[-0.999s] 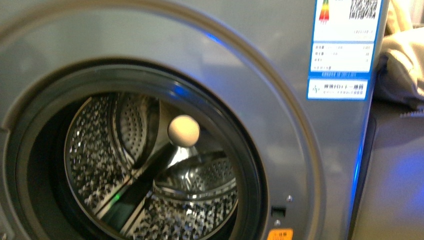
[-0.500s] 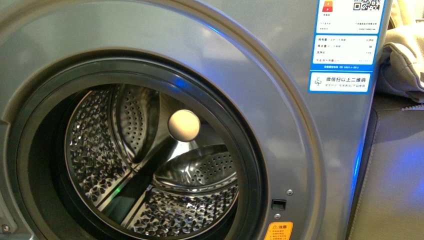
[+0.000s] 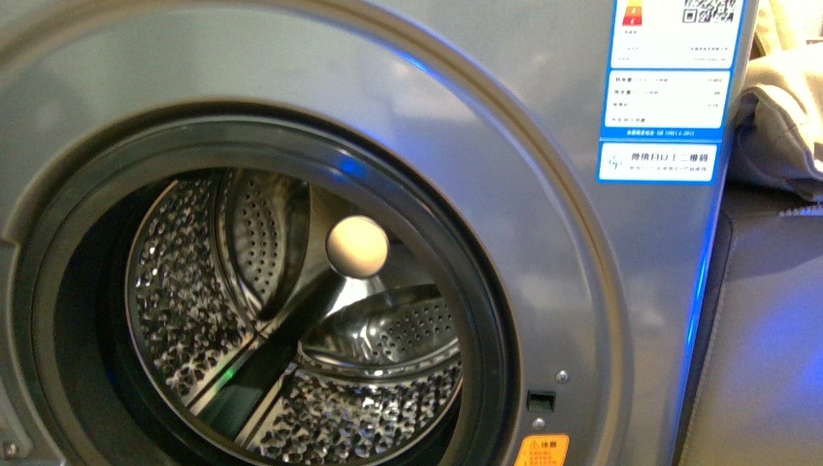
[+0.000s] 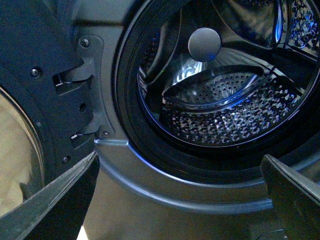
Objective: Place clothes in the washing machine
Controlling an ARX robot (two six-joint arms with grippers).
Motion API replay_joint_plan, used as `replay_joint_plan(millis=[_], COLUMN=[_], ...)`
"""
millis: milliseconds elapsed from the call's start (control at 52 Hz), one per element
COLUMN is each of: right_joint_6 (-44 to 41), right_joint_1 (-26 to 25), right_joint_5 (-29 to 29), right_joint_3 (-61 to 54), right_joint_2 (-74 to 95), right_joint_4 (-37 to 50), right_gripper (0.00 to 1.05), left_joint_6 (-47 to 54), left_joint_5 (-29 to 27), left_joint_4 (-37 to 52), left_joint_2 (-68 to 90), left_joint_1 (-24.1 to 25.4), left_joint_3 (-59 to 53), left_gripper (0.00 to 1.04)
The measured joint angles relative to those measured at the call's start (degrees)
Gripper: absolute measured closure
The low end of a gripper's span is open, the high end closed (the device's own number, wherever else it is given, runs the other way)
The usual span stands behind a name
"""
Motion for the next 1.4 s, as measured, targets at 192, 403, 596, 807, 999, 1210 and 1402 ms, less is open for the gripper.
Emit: replay_joint_plan(millis=[192,403,596,807,999,1210,1402], right_joint_6=[3.6,9.0,17.1,26.8,32.4,35.2,31.0], right_joint_1=[0.0,-0.1,0.5,3.8,11.6,26.7,43.3], right_joint_5=[-5.9,-11.1,-15.4,-17.0,-16.3,-12.8,-6.5], right_joint_3=[-8.0,-11.5,-10.0,-4.1,7.5,23.1,34.4], right_joint_2=[-17.3,-36.0,-53.0,-66.1,-72.1,-75.4,-73.8], right_joint_4=[1.4,1.3,2.1,2.3,0.5,-10.2,-25.1], right_gripper=[0.97,0.97,0.97,0.97,0.97,0.97,0.97], left_joint_6=[0.0,0.0,0.0,0.0,0.0,0.0,0.0], left_joint_5=[0.0,0.0,0.0,0.0,0.0,0.0,0.0], left_joint_4=[0.0,0.0,0.0,0.0,0.0,0.0,0.0], left_joint_2=[0.0,0.0,0.0,0.0,0.0,0.0,0.0], left_joint_1=[0.0,0.0,0.0,0.0,0.0,0.0,0.0], left_joint_3=[0.0,0.0,0.0,0.0,0.0,0.0,0.0], left_gripper=[0.07,0.07,0.07,0.07,0.07,0.07,0.07])
